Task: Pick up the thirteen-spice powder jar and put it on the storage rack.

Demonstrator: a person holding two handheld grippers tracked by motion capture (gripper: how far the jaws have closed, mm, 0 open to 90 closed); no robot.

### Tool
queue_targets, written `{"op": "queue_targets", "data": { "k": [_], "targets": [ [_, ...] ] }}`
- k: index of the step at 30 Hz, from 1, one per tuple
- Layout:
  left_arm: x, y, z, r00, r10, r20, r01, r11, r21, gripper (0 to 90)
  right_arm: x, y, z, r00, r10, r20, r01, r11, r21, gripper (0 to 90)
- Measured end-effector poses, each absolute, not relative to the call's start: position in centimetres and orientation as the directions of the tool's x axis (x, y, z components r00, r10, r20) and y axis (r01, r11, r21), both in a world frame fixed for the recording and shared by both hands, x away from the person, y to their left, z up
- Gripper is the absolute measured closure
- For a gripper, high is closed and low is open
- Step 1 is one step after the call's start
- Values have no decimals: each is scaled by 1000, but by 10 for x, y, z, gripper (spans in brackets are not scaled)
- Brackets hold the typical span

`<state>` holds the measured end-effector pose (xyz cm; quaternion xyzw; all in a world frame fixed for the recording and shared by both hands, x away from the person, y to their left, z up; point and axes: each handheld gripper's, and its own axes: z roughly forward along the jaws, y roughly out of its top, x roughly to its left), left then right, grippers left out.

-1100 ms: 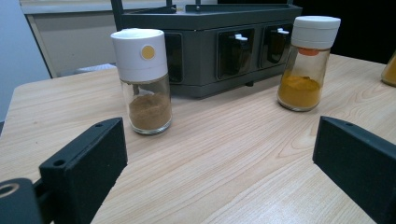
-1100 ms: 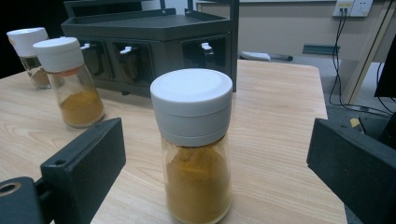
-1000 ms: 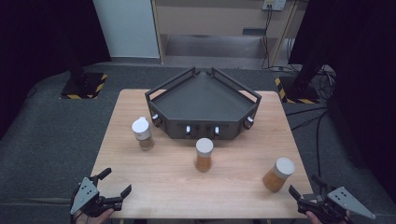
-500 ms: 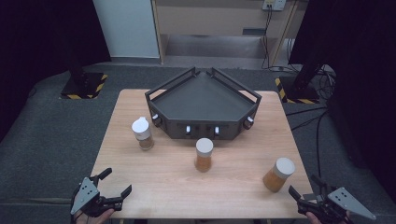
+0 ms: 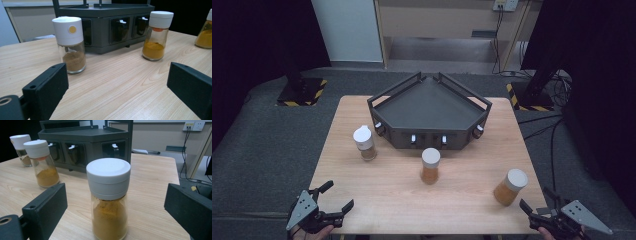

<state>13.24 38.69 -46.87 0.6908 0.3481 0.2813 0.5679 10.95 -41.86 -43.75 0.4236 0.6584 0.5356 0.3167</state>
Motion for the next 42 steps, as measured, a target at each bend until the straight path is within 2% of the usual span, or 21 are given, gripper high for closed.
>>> {"op": "queue_targets", "data": {
  "k": [20, 26, 42],
  "targets": [
    [134, 384, -444, 609, 793, 30, 148, -151, 977, 24, 110, -416, -437, -435, 900, 33, 226, 73, 971, 47],
    [137, 388, -436, 611, 792, 14, 142, -128, 982, 24, 110, -416, -437, -436, 899, 33, 227, 74, 971, 48],
    [170, 396, -411, 630, 776, 7, 155, -135, 979, 23, 110, -416, -436, -435, 900, 34, 229, 74, 970, 48]
  ]
}}
